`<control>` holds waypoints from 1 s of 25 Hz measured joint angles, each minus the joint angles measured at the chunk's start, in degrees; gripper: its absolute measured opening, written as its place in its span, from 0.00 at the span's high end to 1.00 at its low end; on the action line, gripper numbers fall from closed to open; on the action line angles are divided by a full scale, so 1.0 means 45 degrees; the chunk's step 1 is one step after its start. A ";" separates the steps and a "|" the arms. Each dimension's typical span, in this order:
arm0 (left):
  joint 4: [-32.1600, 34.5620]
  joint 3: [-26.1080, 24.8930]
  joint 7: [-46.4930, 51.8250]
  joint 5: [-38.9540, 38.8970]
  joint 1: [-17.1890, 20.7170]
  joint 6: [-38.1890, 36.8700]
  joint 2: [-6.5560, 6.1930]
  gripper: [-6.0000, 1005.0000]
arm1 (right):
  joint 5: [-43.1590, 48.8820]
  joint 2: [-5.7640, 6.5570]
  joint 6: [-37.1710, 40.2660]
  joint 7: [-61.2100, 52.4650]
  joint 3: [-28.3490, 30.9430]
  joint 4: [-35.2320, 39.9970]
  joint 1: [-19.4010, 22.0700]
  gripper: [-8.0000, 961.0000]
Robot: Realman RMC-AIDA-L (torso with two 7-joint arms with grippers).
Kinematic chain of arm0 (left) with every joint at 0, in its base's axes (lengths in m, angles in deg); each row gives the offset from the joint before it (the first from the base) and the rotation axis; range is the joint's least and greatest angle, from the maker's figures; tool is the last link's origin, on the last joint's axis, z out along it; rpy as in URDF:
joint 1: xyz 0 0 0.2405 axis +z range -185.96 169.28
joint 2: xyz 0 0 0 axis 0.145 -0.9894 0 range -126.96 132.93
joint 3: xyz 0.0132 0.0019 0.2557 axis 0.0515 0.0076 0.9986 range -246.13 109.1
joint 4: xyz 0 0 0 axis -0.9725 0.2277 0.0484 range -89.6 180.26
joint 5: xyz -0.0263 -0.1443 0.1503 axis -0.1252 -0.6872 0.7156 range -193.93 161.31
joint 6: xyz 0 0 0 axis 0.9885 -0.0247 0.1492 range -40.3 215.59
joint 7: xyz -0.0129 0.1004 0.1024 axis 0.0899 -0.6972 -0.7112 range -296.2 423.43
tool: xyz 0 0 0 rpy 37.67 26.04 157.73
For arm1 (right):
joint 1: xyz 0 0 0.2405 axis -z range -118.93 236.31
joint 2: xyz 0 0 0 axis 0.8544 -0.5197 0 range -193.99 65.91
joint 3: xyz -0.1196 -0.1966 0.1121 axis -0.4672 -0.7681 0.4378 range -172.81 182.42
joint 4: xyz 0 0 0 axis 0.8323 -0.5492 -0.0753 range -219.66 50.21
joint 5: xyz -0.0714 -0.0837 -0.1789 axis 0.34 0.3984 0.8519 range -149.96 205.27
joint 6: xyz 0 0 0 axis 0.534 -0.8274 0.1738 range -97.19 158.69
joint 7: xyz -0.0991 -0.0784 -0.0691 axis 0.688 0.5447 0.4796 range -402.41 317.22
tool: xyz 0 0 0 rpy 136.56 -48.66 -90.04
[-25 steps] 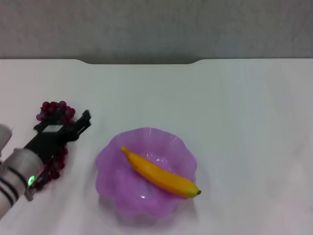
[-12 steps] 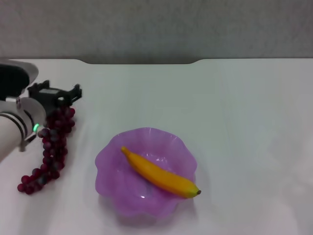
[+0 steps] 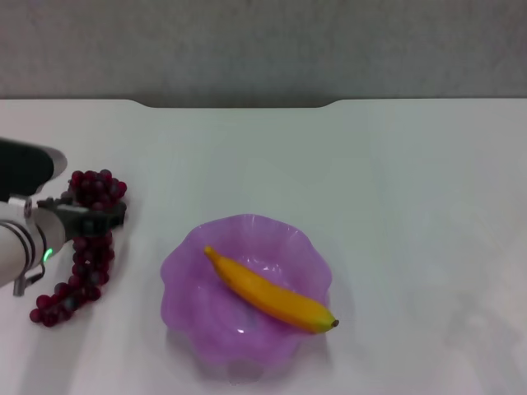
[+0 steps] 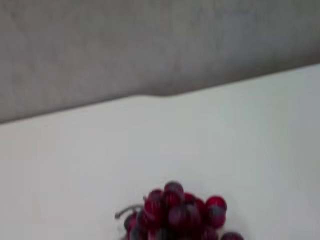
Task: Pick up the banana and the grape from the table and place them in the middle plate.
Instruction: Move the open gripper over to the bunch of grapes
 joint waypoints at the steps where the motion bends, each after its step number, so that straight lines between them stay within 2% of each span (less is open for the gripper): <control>1: 0.0097 0.0031 0.0001 -0.0026 -0.0007 -0.0002 0.0016 0.13 | 0.0048 -0.0004 0.0079 0.0000 -0.0021 -0.0002 0.0006 0.97; 7: 0.0569 0.0600 0.0164 -0.0323 -0.0060 -0.0095 0.0031 0.13 | 0.0139 -0.0017 0.0656 -0.0122 -0.0242 -0.0012 0.0007 0.97; 17: 0.1385 0.0633 0.0241 -0.0702 -0.0073 -0.0666 0.0054 0.13 | 0.0157 0.0001 0.1219 -0.0400 -0.0772 0.0056 0.0014 0.97; 25: 0.1464 0.0636 0.0258 -0.0815 -0.0042 -0.0677 0.0066 0.13 | 0.0167 0.0000 0.1427 -0.0463 -0.0974 0.0078 -0.0013 0.97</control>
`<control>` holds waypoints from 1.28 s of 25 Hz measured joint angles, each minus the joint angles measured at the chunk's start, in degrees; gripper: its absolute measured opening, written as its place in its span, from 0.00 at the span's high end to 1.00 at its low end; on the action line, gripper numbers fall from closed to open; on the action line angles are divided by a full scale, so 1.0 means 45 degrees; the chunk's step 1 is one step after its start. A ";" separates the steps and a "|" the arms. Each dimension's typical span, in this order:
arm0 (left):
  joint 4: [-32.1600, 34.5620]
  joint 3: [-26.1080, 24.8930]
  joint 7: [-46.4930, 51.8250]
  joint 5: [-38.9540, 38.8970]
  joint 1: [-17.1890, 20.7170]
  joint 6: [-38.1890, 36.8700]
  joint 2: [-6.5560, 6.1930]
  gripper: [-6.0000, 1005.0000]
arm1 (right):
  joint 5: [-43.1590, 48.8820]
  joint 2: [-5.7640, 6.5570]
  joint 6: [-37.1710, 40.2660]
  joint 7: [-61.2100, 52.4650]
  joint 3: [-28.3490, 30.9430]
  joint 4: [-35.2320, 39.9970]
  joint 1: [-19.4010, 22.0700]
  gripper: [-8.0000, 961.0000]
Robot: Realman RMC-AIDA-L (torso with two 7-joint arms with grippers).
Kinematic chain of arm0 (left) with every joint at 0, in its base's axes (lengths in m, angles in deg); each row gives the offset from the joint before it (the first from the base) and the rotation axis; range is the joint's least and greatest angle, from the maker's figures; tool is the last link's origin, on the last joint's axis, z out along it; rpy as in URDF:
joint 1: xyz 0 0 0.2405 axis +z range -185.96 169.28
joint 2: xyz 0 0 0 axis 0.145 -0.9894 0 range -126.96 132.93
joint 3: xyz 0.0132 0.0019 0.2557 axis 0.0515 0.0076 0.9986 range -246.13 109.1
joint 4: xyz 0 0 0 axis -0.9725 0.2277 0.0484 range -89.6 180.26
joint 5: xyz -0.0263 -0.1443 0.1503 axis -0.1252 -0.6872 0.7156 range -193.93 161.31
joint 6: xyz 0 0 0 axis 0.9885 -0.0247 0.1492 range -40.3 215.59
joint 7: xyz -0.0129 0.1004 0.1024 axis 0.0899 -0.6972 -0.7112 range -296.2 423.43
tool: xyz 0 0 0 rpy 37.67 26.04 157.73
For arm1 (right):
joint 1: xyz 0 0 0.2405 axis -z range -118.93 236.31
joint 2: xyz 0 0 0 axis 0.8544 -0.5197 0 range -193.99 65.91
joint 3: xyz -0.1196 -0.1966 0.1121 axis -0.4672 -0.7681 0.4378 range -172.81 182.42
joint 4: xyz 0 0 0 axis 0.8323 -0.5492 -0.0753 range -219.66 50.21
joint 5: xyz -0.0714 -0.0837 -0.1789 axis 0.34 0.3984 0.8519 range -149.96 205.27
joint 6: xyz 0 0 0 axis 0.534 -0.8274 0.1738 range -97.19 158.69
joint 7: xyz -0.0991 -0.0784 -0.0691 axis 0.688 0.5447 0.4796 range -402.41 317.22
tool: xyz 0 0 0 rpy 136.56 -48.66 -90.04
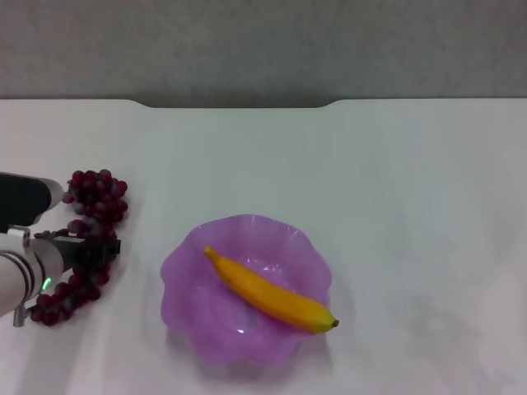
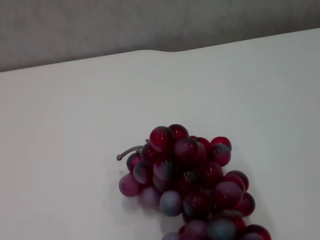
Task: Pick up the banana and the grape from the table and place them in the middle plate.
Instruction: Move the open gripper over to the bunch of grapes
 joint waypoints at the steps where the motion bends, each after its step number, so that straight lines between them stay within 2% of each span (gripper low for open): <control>1: 0.0000 0.0070 0.0010 -0.0039 0.0029 -0.0002 0.0003 0.13 | 0.0001 0.0001 0.0009 -0.0019 0.0000 0.0002 -0.0002 0.97; 9: 0.0032 0.1527 0.0045 -0.0822 0.0091 -0.0001 -0.0028 0.13 | 0.0002 0.0000 0.0088 -0.0045 -0.0002 -0.0006 -0.0039 0.97; 19: 0.0300 0.1635 0.0057 -0.1132 0.0063 -0.0302 -0.0047 0.13 | 0.0002 0.0000 0.0106 -0.0046 -0.0022 0.0003 -0.0036 0.97; 25: 0.0308 0.1635 0.0059 -0.1136 0.0077 -0.0237 -0.0058 0.16 | 0.0002 0.0000 0.0106 -0.0045 -0.0021 -0.0003 -0.0035 0.97; 32: 0.0308 0.1547 0.0065 -0.1136 0.0068 -0.0184 -0.0076 0.33 | 0.0002 0.0000 0.0106 -0.0055 -0.0020 -0.0025 -0.0064 0.97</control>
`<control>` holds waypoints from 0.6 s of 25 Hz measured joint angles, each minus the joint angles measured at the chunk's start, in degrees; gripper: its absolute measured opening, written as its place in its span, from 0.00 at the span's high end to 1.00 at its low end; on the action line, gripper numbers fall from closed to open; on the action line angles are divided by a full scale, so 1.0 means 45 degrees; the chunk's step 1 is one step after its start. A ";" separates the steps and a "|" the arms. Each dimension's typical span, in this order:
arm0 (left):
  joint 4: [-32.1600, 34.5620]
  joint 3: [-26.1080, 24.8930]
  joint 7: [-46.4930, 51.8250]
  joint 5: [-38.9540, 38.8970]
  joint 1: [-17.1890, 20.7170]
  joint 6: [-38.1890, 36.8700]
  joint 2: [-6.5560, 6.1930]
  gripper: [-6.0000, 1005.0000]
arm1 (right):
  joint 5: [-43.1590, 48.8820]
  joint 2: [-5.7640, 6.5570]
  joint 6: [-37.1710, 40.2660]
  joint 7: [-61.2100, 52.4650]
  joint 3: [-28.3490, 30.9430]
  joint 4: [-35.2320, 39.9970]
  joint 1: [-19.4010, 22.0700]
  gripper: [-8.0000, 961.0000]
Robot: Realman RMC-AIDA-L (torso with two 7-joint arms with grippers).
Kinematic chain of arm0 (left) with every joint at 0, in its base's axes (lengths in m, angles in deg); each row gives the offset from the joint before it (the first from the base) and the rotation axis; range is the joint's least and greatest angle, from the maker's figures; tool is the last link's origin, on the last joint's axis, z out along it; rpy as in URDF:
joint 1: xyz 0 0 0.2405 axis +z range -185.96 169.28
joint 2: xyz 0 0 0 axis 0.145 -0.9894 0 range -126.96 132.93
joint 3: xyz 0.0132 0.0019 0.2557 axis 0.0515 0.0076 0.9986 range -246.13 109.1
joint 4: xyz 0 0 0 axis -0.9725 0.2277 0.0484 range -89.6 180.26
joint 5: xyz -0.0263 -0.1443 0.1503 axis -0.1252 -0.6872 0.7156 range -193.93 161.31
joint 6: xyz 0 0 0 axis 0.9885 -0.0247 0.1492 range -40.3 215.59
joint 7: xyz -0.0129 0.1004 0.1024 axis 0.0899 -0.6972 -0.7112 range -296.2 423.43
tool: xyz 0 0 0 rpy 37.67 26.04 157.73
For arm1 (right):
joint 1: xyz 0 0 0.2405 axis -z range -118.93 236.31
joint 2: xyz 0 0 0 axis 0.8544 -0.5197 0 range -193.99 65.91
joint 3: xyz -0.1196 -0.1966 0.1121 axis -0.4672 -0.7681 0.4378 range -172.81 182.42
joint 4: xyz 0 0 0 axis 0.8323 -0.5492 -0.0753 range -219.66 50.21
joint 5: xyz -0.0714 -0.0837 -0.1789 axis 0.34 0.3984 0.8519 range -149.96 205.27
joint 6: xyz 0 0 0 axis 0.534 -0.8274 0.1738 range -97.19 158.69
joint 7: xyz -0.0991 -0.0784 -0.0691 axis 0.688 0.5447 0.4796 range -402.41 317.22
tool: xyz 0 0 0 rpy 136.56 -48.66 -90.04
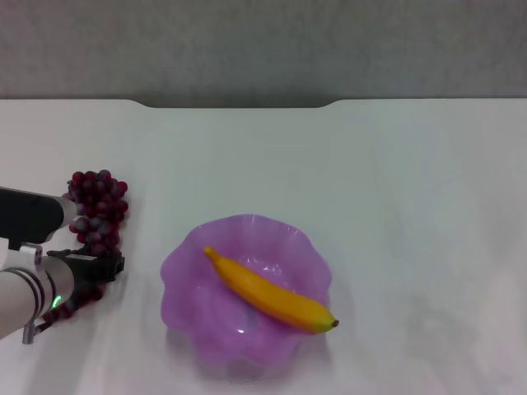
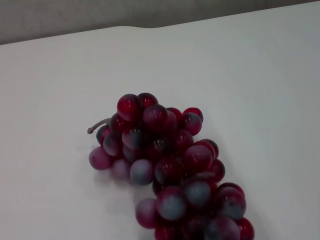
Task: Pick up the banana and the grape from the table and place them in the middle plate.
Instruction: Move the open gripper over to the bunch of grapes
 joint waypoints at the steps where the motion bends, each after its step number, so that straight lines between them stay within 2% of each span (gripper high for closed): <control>1: 0.0000 0.0005 0.0000 0.0000 -0.0001 0.0002 -0.0001 0.36 | 0.0000 0.0000 0.0000 0.0000 0.0000 -0.0003 -0.0003 0.97; 6: 0.0000 0.0075 -0.0026 0.0000 -0.0008 0.0052 -0.0020 0.45 | 0.0000 0.0000 0.0002 -0.0006 -0.0001 -0.0001 -0.0002 0.97; 15: -0.0003 0.0082 -0.0298 0.0107 -0.0038 0.0526 -0.0020 0.53 | 0.0000 0.0000 0.0017 -0.0033 0.0000 -0.0007 0.0004 0.97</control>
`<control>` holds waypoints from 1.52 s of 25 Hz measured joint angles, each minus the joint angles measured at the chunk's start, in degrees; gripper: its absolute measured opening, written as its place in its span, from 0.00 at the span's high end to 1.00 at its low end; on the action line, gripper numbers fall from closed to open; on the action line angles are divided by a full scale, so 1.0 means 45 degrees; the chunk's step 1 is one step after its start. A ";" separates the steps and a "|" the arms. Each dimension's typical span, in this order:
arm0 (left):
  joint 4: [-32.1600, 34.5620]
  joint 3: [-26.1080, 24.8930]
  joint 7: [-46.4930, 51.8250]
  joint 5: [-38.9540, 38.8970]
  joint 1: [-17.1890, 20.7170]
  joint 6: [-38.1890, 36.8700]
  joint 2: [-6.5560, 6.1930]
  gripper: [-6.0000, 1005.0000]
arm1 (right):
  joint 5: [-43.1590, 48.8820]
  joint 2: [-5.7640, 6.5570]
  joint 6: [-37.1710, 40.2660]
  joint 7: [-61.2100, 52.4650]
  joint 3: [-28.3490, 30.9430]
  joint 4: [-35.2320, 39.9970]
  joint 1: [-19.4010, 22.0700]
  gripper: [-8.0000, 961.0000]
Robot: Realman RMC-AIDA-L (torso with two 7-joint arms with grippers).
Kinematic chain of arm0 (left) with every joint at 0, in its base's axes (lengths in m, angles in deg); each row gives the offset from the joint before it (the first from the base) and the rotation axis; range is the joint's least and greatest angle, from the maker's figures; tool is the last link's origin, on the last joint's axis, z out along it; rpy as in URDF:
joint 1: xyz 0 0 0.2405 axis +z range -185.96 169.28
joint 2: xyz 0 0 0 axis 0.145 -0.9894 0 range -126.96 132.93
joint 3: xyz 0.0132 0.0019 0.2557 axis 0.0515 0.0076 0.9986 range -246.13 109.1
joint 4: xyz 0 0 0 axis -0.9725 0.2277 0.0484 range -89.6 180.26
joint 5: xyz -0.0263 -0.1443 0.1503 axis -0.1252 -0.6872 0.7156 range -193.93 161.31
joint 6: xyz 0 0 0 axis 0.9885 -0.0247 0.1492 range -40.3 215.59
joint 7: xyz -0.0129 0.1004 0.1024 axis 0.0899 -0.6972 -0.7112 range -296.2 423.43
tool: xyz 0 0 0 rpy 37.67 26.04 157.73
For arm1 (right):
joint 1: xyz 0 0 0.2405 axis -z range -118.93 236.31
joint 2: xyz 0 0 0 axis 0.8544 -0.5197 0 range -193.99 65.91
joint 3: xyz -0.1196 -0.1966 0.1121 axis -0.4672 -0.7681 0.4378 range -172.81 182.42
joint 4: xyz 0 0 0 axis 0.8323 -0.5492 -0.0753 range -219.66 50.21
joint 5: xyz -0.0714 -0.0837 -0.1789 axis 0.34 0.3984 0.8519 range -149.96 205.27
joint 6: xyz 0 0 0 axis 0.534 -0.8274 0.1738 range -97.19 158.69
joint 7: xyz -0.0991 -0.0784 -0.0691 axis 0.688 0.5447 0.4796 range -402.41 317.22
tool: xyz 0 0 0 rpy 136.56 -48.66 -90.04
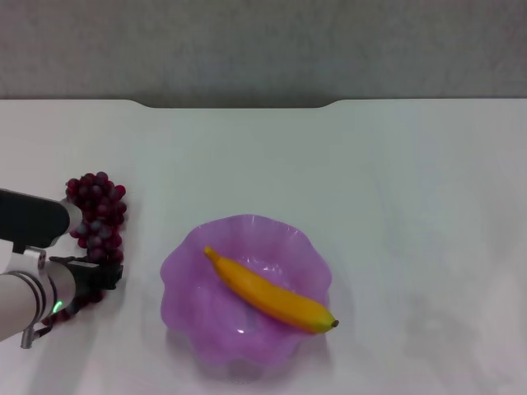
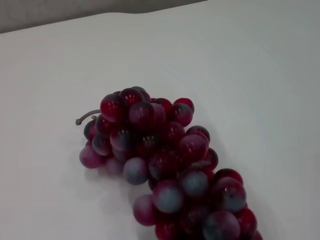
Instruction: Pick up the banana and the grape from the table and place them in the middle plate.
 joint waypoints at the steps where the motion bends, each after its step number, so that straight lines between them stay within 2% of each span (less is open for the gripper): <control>1: 0.0000 0.0000 -0.0004 0.0002 -0.0005 0.0012 0.0001 0.54 | 0.0000 0.0000 0.0000 -0.0009 0.0000 -0.0004 0.0000 0.97; 30: -0.0024 -0.0379 0.0003 -0.0086 0.0081 -0.0917 -0.0017 0.59 | 0.0000 0.0000 0.0000 -0.0016 0.0000 -0.0035 0.0010 0.97; 38: -0.0123 -0.0376 0.0061 -0.0096 0.0393 -0.2046 0.0009 0.60 | 0.0000 0.0000 0.0000 -0.0015 -0.0002 -0.0012 0.0026 0.97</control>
